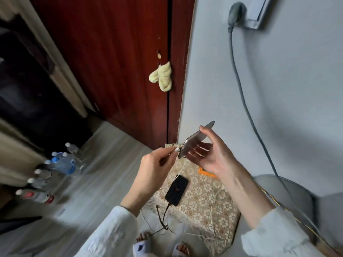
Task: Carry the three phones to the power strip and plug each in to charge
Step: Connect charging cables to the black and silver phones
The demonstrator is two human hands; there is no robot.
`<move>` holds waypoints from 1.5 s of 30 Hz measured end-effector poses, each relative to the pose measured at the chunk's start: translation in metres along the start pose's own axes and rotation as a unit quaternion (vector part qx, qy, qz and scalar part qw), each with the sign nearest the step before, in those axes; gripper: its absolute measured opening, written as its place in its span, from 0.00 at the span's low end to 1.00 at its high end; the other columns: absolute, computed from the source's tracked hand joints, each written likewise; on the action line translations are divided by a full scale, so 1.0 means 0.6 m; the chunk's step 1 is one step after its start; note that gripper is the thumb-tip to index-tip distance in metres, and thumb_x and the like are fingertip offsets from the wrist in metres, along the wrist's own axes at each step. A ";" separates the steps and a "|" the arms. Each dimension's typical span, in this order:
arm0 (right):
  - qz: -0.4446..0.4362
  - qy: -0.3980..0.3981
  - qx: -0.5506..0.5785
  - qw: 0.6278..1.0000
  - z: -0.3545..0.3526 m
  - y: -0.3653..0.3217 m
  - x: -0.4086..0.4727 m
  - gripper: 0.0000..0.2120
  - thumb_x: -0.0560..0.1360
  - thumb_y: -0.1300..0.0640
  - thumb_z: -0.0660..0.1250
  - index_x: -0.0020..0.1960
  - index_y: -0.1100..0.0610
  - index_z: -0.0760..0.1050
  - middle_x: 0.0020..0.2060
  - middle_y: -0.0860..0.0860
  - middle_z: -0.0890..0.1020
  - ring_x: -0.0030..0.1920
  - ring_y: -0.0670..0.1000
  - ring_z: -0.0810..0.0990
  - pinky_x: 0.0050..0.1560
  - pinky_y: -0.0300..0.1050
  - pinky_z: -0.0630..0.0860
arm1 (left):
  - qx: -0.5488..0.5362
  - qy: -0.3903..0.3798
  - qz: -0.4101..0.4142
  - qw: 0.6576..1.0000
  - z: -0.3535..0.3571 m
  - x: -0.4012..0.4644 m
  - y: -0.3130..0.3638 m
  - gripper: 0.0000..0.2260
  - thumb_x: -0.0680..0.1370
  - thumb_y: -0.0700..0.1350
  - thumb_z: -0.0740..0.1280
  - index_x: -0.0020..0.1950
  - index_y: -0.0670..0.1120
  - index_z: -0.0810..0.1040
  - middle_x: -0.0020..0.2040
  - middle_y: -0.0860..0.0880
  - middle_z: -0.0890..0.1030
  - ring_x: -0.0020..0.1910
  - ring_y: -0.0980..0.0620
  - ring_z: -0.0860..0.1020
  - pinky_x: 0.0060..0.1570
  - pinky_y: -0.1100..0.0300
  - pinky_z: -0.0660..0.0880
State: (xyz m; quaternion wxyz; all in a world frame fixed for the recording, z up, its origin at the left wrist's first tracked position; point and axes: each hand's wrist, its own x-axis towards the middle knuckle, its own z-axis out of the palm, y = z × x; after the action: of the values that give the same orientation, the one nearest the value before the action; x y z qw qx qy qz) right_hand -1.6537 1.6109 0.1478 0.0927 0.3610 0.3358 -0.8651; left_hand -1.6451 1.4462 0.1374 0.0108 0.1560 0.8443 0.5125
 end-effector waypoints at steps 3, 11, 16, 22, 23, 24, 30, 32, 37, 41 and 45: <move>-0.007 -0.006 0.014 1.000 0.010 -0.008 -0.014 0.27 0.66 0.52 0.74 0.59 0.63 0.71 0.43 0.58 0.74 0.48 0.56 0.77 0.46 0.53 0.80 | -0.011 0.024 0.018 0.999 -0.012 0.000 0.019 0.07 0.75 0.43 0.67 0.49 0.43 0.83 0.28 0.63 0.74 0.26 0.67 0.71 0.30 0.77 0.64; -0.034 -0.012 0.002 0.999 0.008 -0.017 -0.032 0.16 0.68 0.53 0.73 0.49 0.60 0.71 0.45 0.60 0.73 0.49 0.57 0.75 0.47 0.56 0.79 | 0.031 0.020 0.049 0.998 -0.015 -0.002 0.034 0.07 0.75 0.45 0.66 0.46 0.47 0.83 0.33 0.44 0.80 0.29 0.56 0.71 0.31 0.67 0.69; -0.069 0.005 -0.026 0.997 -0.003 -0.019 -0.032 0.15 0.67 0.55 0.74 0.47 0.58 0.71 0.49 0.60 0.77 0.52 0.58 0.77 0.44 0.55 0.81 | 0.170 0.021 0.072 0.983 -0.009 -0.002 0.033 0.10 0.77 0.51 0.62 0.47 0.51 0.81 0.33 0.49 0.77 0.33 0.48 0.75 0.31 0.55 0.72; -0.112 0.039 -0.087 0.989 -0.015 0.000 -0.026 0.14 0.67 0.54 0.74 0.47 0.58 0.73 0.47 0.57 0.78 0.52 0.56 0.78 0.49 0.54 0.81 | 0.256 0.002 0.095 0.962 0.003 -0.009 0.031 0.11 0.78 0.51 0.59 0.49 0.51 0.81 0.39 0.51 0.80 0.38 0.46 0.78 0.35 0.56 0.73; -0.113 0.046 -0.086 0.989 -0.015 0.004 -0.026 0.14 0.67 0.54 0.74 0.47 0.58 0.73 0.46 0.57 0.78 0.52 0.55 0.78 0.47 0.53 0.81 | 0.252 0.005 0.094 0.963 0.004 -0.009 0.030 0.11 0.78 0.51 0.59 0.49 0.51 0.81 0.39 0.51 0.80 0.38 0.46 0.78 0.35 0.56 0.72; -0.114 0.051 -0.084 0.989 -0.014 0.008 -0.026 0.14 0.67 0.54 0.73 0.47 0.58 0.73 0.45 0.57 0.78 0.52 0.55 0.78 0.46 0.52 0.81 | 0.251 0.010 0.095 0.963 0.005 -0.010 0.028 0.11 0.78 0.50 0.60 0.49 0.50 0.81 0.40 0.51 0.81 0.39 0.46 0.79 0.36 0.56 0.72; -0.109 0.077 -0.112 0.985 -0.026 0.030 -0.022 0.15 0.67 0.55 0.73 0.48 0.59 0.73 0.47 0.58 0.78 0.52 0.55 0.78 0.40 0.49 0.81 | 0.267 -0.002 0.075 0.961 0.028 -0.028 0.007 0.11 0.78 0.48 0.60 0.44 0.46 0.80 0.39 0.50 0.82 0.39 0.45 0.78 0.35 0.57 0.69; -0.112 0.086 -0.122 0.982 -0.033 0.033 -0.017 0.16 0.66 0.55 0.74 0.49 0.59 0.73 0.46 0.57 0.79 0.51 0.54 0.79 0.39 0.49 0.81 | 0.256 -0.011 0.063 0.965 0.038 -0.033 -0.006 0.11 0.78 0.47 0.60 0.41 0.45 0.79 0.38 0.50 0.81 0.37 0.44 0.77 0.34 0.58 0.66; -0.106 0.086 -0.229 0.964 -0.061 0.047 0.009 0.15 0.66 0.59 0.74 0.50 0.60 0.75 0.40 0.54 0.80 0.42 0.48 0.79 0.37 0.46 0.80 | 0.183 -0.212 -0.026 0.960 0.073 -0.048 -0.071 0.10 0.78 0.50 0.60 0.38 0.48 0.70 0.36 0.46 0.80 0.37 0.44 0.77 0.36 0.53 0.72; -0.010 0.123 -0.270 0.955 -0.122 0.098 0.056 0.12 0.66 0.59 0.75 0.45 0.58 0.74 0.40 0.53 0.79 0.42 0.49 0.78 0.44 0.50 0.79 | 0.153 -0.332 -0.077 0.928 0.097 -0.076 -0.149 0.12 0.77 0.53 0.60 0.52 0.47 0.77 0.47 0.46 0.82 0.44 0.47 0.79 0.44 0.58 0.72; 0.055 0.192 -0.285 0.937 -0.193 0.152 0.124 0.11 0.67 0.58 0.75 0.42 0.57 0.73 0.37 0.52 0.78 0.37 0.47 0.77 0.36 0.46 0.77 | 0.182 -0.366 -0.142 0.902 0.111 -0.104 -0.246 0.14 0.78 0.49 0.60 0.62 0.48 0.74 0.57 0.46 0.80 0.53 0.49 0.78 0.55 0.60 0.70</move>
State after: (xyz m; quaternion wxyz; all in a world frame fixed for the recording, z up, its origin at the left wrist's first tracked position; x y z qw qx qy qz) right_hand -1.6058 1.6231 -0.0096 0.1731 0.4965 0.5596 -0.6406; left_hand -1.6108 1.4236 -0.0314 0.3630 0.2104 0.8727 0.2499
